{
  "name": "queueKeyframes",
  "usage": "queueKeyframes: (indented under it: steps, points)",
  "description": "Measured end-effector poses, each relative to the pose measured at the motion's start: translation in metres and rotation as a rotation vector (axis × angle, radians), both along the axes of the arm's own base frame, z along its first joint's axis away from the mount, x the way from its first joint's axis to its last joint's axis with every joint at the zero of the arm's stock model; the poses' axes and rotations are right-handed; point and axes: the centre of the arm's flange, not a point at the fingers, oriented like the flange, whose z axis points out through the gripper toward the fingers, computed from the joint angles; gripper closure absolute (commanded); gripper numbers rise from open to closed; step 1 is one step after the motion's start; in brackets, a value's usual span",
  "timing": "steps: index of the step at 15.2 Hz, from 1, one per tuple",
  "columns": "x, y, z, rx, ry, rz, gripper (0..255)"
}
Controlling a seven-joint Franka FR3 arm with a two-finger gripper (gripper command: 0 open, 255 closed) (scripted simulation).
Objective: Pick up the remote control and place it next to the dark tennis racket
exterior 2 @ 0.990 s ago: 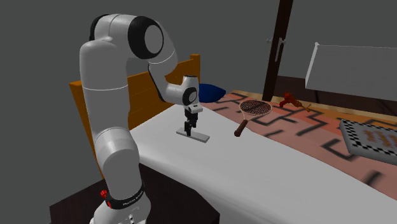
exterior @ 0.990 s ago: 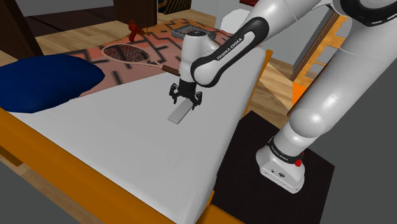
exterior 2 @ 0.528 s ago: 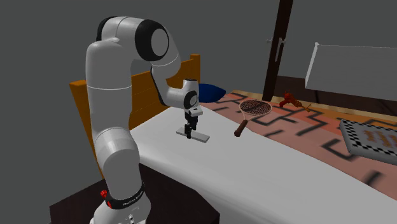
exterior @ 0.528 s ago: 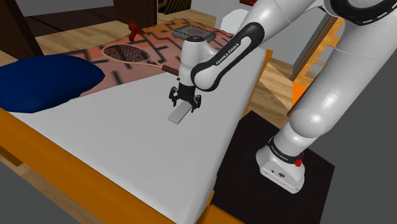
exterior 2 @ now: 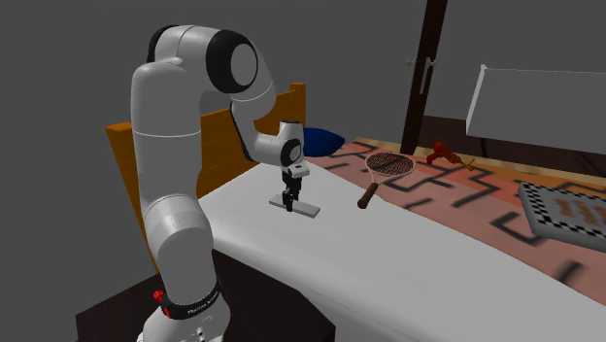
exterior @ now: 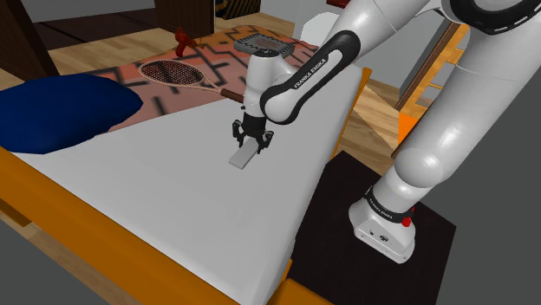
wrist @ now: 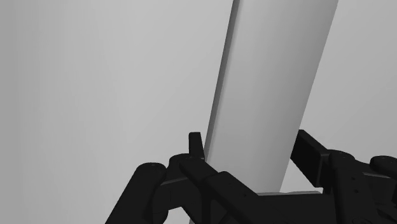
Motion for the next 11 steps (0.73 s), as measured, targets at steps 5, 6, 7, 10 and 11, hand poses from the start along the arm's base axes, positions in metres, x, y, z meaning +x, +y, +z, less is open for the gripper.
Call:
queueKeyframes:
  steps: [5, 6, 7, 10, 11]
  points:
    - [0.000, 0.000, 0.000, 0.000, 0.000, 0.000, 255]
    - [0.000, 0.000, 0.002, 0.000, 0.000, 0.000, 255]
    - [0.000, -0.001, 0.006, 0.000, 0.000, 0.000, 255]
    - [0.001, 0.000, 0.021, 0.000, 0.000, 0.000, 255]
    - [0.000, 0.000, 0.026, 0.000, 0.000, 0.000, 255]
